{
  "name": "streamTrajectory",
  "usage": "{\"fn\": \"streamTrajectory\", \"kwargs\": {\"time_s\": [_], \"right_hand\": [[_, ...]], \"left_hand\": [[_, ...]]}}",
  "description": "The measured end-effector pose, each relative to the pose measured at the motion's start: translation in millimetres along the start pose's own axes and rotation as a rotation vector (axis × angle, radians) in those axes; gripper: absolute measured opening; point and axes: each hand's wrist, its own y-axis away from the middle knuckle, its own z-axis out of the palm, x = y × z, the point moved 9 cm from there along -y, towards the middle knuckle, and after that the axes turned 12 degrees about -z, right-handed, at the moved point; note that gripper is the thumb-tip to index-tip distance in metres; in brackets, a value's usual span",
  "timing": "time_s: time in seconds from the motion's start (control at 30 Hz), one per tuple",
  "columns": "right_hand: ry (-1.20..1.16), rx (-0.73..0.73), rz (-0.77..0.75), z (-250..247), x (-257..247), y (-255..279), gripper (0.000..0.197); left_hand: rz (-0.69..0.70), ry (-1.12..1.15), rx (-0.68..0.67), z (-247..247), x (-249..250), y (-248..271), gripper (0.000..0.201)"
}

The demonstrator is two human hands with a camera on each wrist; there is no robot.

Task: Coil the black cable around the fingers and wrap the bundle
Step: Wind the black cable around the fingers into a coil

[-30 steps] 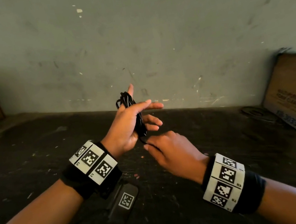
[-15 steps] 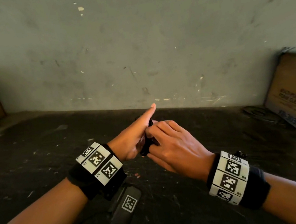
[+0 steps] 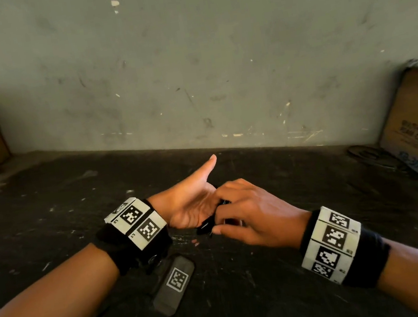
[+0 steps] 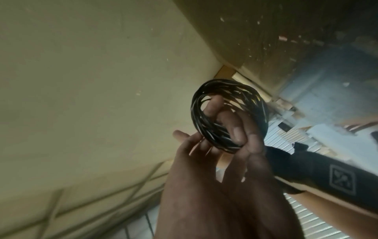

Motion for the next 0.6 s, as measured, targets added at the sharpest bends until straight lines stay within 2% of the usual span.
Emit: {"fn": "streamTrajectory", "kwargs": {"time_s": [0.1,0.17,0.37,0.5,0.6], "right_hand": [[-0.059,0.069,0.043,-6.3,6.2,0.3,0.014],[-0.024,0.065,0.030,-7.8,4.5,-2.2,0.015],[0.036,-0.063,-0.018,1.0,-5.2,-5.8,0.010],[0.012,-0.115,0.026,5.3,-2.2,-6.3,0.012],[-0.082,-0.090,0.093,4.5,4.7,-3.8,0.014]], "left_hand": [[0.035,-0.133,0.129,-8.1,8.5,1.4,0.102],[0.044,-0.157,0.167,-10.6,12.5,2.3,0.101],[-0.051,-0.117,0.064,-3.3,0.5,1.3,0.099],[-0.057,-0.133,0.070,-3.5,-0.1,-2.7,0.095],[-0.035,-0.187,0.139,-3.2,6.2,-0.4,0.094]]}}
